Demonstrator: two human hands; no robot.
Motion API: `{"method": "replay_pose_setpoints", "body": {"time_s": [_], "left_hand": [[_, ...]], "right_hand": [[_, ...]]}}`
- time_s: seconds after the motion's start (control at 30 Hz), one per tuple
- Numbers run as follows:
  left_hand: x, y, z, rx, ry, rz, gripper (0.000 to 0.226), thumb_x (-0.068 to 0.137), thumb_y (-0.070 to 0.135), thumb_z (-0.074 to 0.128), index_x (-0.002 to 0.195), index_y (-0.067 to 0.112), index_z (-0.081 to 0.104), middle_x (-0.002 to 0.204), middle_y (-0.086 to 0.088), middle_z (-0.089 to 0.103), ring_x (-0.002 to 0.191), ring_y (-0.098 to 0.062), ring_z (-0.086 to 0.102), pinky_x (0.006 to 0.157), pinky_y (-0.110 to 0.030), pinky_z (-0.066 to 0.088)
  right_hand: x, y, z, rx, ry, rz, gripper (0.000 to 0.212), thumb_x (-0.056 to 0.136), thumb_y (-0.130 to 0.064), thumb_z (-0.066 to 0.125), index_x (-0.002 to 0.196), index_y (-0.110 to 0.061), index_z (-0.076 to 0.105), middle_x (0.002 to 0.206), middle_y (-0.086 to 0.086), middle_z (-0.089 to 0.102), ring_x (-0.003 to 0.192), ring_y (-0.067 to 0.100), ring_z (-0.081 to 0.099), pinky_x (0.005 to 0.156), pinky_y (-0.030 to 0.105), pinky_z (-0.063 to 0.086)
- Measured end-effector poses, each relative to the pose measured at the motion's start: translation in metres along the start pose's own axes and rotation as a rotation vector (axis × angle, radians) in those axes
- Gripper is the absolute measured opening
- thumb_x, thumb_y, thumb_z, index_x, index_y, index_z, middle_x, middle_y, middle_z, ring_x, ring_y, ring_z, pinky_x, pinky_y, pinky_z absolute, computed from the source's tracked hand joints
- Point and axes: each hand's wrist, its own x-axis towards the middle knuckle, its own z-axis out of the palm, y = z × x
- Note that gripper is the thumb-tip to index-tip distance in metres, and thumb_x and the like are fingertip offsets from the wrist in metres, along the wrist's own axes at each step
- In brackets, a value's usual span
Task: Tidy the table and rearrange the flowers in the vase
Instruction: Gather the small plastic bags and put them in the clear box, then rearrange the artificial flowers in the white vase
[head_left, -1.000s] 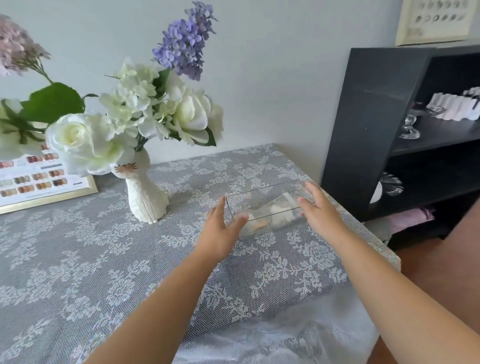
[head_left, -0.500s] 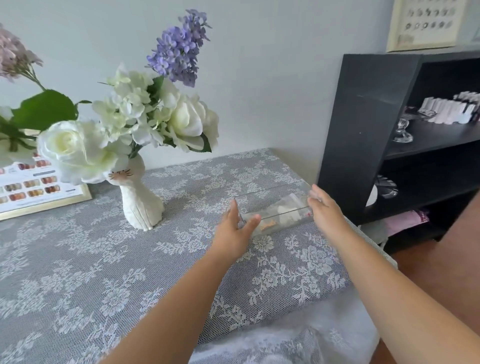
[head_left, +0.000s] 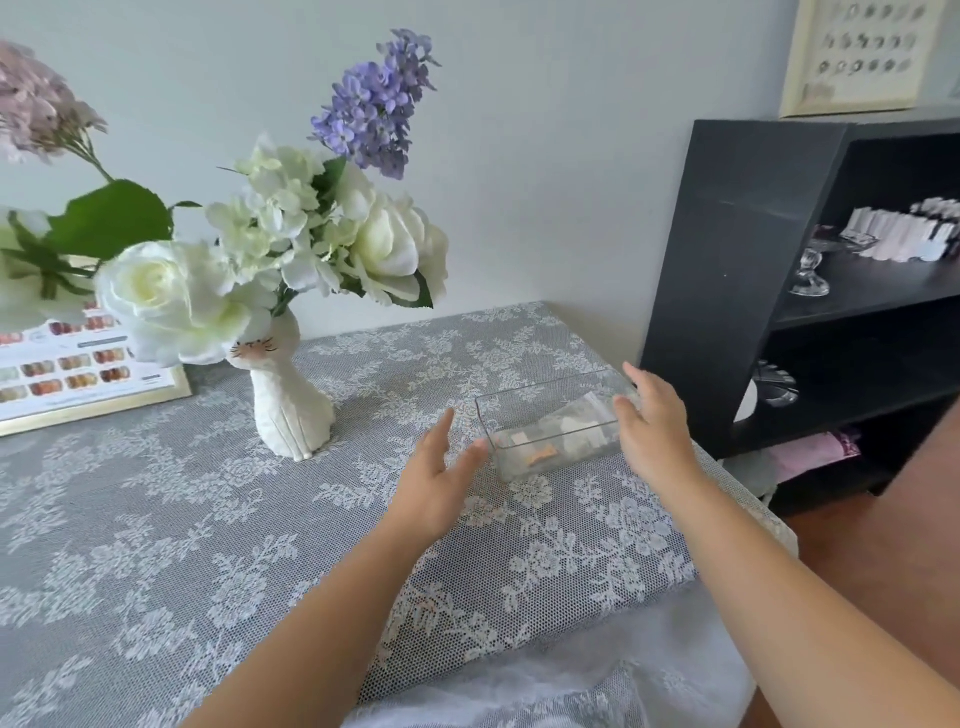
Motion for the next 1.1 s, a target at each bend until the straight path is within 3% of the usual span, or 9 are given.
{"method": "replay_pose_setpoints", "body": {"time_s": [0.13, 0.33, 0.4, 0.43, 0.5, 0.6, 0.7, 0.9, 1.1], "left_hand": [[-0.008, -0.016, -0.042, 0.064, 0.056, 0.009, 0.070, 0.089, 0.058, 0.052, 0.150, 0.038, 0.026, 0.154, 0.007, 0.035, 0.138, -0.016, 0.037, 0.112, -0.052, 0.035], [-0.023, -0.046, -0.103, 0.098, 0.166, -0.040, 0.053, 0.091, 0.044, 0.061, 0.140, 0.041, 0.044, 0.146, 0.009, 0.045, 0.134, -0.018, 0.042, 0.109, -0.046, 0.037], [-0.029, -0.057, -0.120, 0.103, 0.183, -0.059, 0.049, 0.091, 0.044, 0.061, 0.138, 0.042, 0.046, 0.140, 0.012, 0.047, 0.117, -0.012, 0.054, 0.096, -0.036, 0.047], [-0.032, -0.063, -0.128, 0.129, 0.185, -0.068, 0.048, 0.091, 0.045, 0.060, 0.137, 0.044, 0.045, 0.138, 0.010, 0.048, 0.097, -0.005, 0.059, 0.081, -0.025, 0.051], [-0.036, -0.072, -0.145, 0.250, 0.168, -0.058, 0.048, 0.093, 0.044, 0.058, 0.138, 0.044, 0.043, 0.139, 0.004, 0.050, 0.070, 0.003, 0.056, 0.062, -0.011, 0.046], [-0.037, -0.086, -0.170, 0.510, 0.093, 0.037, 0.051, 0.094, 0.043, 0.054, 0.144, 0.037, 0.040, 0.150, 0.007, 0.040, 0.114, -0.008, 0.051, 0.094, -0.030, 0.045], [-0.032, -0.100, -0.195, 0.717, 0.002, 0.073, 0.055, 0.095, 0.046, 0.051, 0.147, 0.035, 0.036, 0.155, 0.011, 0.032, 0.145, -0.020, 0.025, 0.117, -0.047, 0.024], [-0.020, -0.128, -0.218, 0.902, -0.126, 0.082, 0.059, 0.095, 0.063, 0.028, 0.150, 0.044, 0.020, 0.160, 0.017, 0.017, 0.149, -0.013, 0.011, 0.122, -0.049, 0.009], [-0.021, -0.145, -0.219, 0.844, -0.132, 0.082, 0.067, 0.088, 0.075, 0.013, 0.149, 0.048, 0.015, 0.159, 0.024, 0.013, 0.147, -0.006, 0.009, 0.122, -0.045, 0.005]], "right_hand": [[-0.008, -0.037, 0.008, -0.056, 0.038, -0.189, 0.043, 0.094, -0.018, 0.050, 0.137, -0.025, 0.048, 0.150, 0.005, 0.035, 0.139, 0.013, 0.017, 0.112, 0.032, 0.010], [-0.028, -0.099, 0.048, -0.040, -0.097, -0.378, 0.038, 0.091, -0.018, 0.055, 0.127, -0.027, 0.056, 0.148, 0.002, 0.033, 0.142, 0.021, 0.016, 0.117, 0.046, 0.015], [-0.038, -0.117, 0.070, -0.024, -0.165, -0.451, 0.036, 0.090, -0.018, 0.056, 0.125, -0.026, 0.057, 0.148, 0.002, 0.033, 0.141, 0.021, 0.016, 0.116, 0.043, 0.013], [-0.043, -0.124, 0.082, -0.018, -0.208, -0.480, 0.036, 0.090, -0.017, 0.056, 0.125, -0.025, 0.057, 0.148, 0.003, 0.033, 0.141, 0.022, 0.016, 0.116, 0.042, 0.013], [-0.051, -0.137, 0.107, -0.008, -0.312, -0.517, 0.037, 0.091, -0.018, 0.055, 0.127, -0.025, 0.056, 0.148, 0.003, 0.033, 0.142, 0.022, 0.016, 0.116, 0.042, 0.013], [-0.060, -0.151, 0.143, -0.004, -0.453, -0.525, 0.038, 0.092, -0.019, 0.054, 0.129, -0.026, 0.053, 0.148, 0.002, 0.033, 0.141, 0.020, 0.017, 0.112, 0.034, 0.013], [-0.060, -0.159, 0.176, -0.061, -0.538, -0.494, 0.040, 0.092, -0.022, 0.053, 0.131, -0.027, 0.051, 0.149, 0.000, 0.033, 0.141, 0.020, 0.020, 0.114, 0.037, 0.018], [-0.061, -0.151, 0.219, -0.175, -0.573, -0.451, 0.041, 0.092, -0.025, 0.052, 0.133, -0.026, 0.048, 0.144, -0.002, 0.038, 0.137, 0.019, 0.030, 0.112, 0.036, 0.023], [-0.064, -0.132, 0.229, -0.257, -0.577, -0.490, 0.038, 0.093, -0.032, 0.048, 0.131, -0.033, 0.050, 0.142, -0.007, 0.042, 0.133, 0.015, 0.034, 0.110, 0.035, 0.025]]}}
